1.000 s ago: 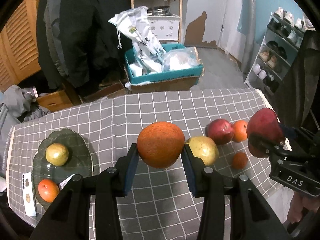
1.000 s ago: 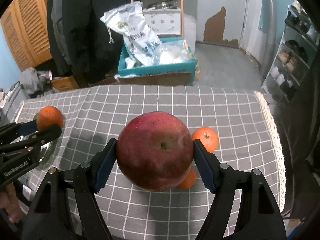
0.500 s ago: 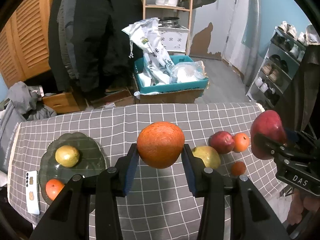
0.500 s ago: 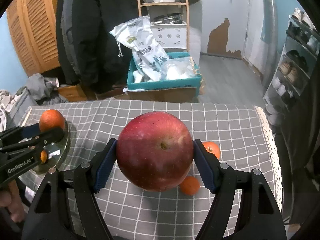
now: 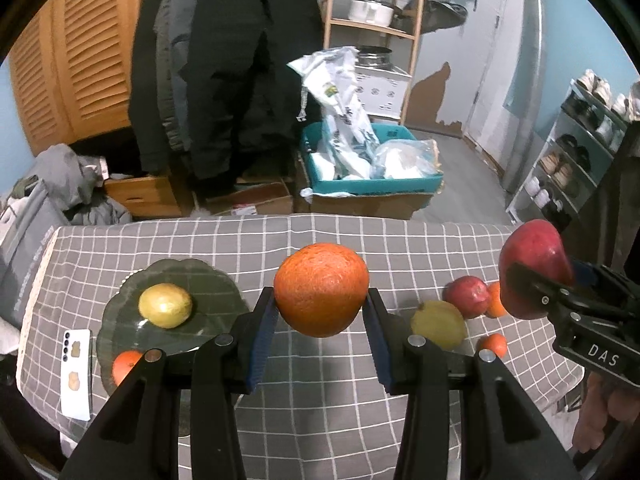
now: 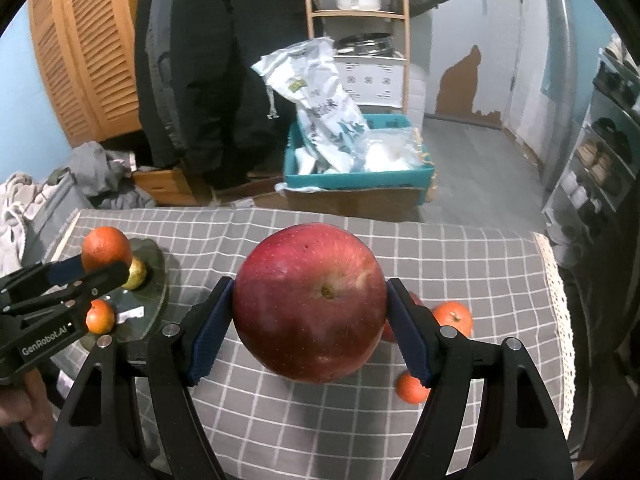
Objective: Organize fruits
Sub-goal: 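Carry the orange and red apple over the green bowl with both tools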
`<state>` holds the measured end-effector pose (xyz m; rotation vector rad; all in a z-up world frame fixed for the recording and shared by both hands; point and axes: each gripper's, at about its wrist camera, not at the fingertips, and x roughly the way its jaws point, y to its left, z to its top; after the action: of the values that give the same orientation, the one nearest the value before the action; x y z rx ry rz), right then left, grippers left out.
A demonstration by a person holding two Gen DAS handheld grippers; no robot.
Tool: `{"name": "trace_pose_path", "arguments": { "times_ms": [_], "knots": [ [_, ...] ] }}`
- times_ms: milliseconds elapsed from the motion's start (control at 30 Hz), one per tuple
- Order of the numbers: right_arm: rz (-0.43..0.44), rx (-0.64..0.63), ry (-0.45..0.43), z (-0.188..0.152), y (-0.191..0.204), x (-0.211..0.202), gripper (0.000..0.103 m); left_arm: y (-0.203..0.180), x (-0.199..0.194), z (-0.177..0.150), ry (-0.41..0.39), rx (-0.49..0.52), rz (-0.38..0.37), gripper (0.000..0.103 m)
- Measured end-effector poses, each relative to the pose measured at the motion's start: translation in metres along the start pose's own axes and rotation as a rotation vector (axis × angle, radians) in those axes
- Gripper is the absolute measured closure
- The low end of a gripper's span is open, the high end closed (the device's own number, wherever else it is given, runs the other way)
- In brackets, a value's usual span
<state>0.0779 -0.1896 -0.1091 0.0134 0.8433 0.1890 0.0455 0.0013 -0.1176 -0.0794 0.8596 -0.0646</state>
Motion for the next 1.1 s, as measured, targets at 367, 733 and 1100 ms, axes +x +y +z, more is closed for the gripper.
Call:
{"name": "trace_pose_path", "arguments": {
  "times_ms": [367,733,1100],
  "knots": [
    [0.074,-0.048,0.007,0.021,0.052,0.017,0.028,0.05,-0.005,-0.004,-0.01,-0.071,0.058,0.059],
    [0.155,-0.103,0.04,0.035,0.112,0.046,0.028,0.106,-0.002,-0.017,0.009,-0.156,0.127,0.059],
    [0.215,-0.161,0.122,0.032,0.168,0.089,0.028,0.152,0.025,-0.042,0.09,-0.223,0.182,0.059]
  ]
}}
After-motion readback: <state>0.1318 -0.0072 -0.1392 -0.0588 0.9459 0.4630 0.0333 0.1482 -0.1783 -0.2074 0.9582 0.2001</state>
